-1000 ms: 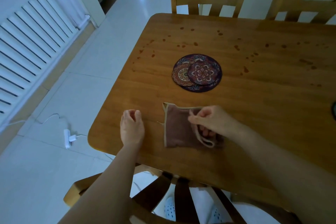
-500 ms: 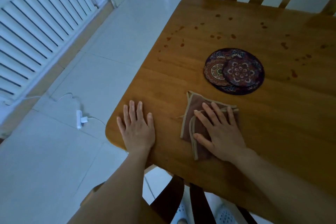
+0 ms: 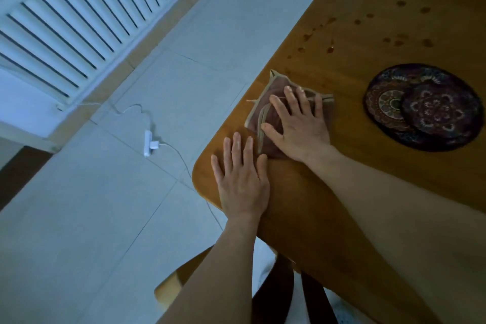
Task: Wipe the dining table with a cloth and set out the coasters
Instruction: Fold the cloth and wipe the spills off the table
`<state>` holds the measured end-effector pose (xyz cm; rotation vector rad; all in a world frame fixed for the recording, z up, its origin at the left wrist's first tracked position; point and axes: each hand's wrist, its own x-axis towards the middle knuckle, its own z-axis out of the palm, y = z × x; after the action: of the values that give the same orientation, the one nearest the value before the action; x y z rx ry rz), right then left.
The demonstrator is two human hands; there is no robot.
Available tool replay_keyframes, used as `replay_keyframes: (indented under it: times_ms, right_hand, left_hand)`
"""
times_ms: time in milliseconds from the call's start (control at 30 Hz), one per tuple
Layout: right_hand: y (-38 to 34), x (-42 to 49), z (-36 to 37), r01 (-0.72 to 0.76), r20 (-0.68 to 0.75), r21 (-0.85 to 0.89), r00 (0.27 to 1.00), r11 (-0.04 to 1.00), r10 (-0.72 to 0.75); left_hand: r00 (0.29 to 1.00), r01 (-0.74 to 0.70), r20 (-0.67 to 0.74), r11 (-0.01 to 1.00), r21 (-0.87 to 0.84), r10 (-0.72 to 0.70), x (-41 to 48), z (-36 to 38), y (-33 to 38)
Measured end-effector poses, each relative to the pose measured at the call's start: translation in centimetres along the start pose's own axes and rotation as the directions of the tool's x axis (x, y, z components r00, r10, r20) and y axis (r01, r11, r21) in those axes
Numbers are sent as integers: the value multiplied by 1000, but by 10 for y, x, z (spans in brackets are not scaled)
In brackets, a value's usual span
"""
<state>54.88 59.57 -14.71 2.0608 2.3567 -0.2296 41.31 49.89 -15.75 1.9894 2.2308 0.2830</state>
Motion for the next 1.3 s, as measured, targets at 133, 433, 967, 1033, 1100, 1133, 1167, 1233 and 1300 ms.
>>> replay_keyframes:
  times_ms: [133,433,967,1033,1100,1133,1167,1233,1300]
  right_hand:
    - [-14,-28,-1,155,21,-18,988,988,-154]
    - [37,-155,3,304,80,18,949,953,-304]
    - [-25,-81,7,236,7,66,971,969,-237]
    - [-23,-88,8,153,-22,76,988,985,-152]
    - [-13,-102,11,74,-47,80,996,994,-71]
    - [-6,-112,12,47,-55,81,998,996,-43]
    - [0,-121,12,28,-59,79,998,996,-24]
    - [12,-139,11,0,-49,76,999,997,4]
    - [26,-158,11,-30,-32,87,999,996,33]
  left_hand:
    - [998,13,-56,993,-114,-20,-2,-6,2]
    - [992,55,-86,933,-356,-91,-7,-13,-1]
    - [997,-39,-72,961,-272,20,-6,-11,-5]
    - [998,-55,-33,983,-174,50,-5,-10,-4]
    - [998,-67,5,991,-114,68,-5,-9,-2]
    - [997,-73,22,992,-99,76,-6,-10,-1]
    - [995,-82,41,993,-84,86,-6,-10,0]
    - [991,-106,78,994,-35,109,-6,-10,-1]
    - [988,-121,95,993,0,121,-5,-8,-2]
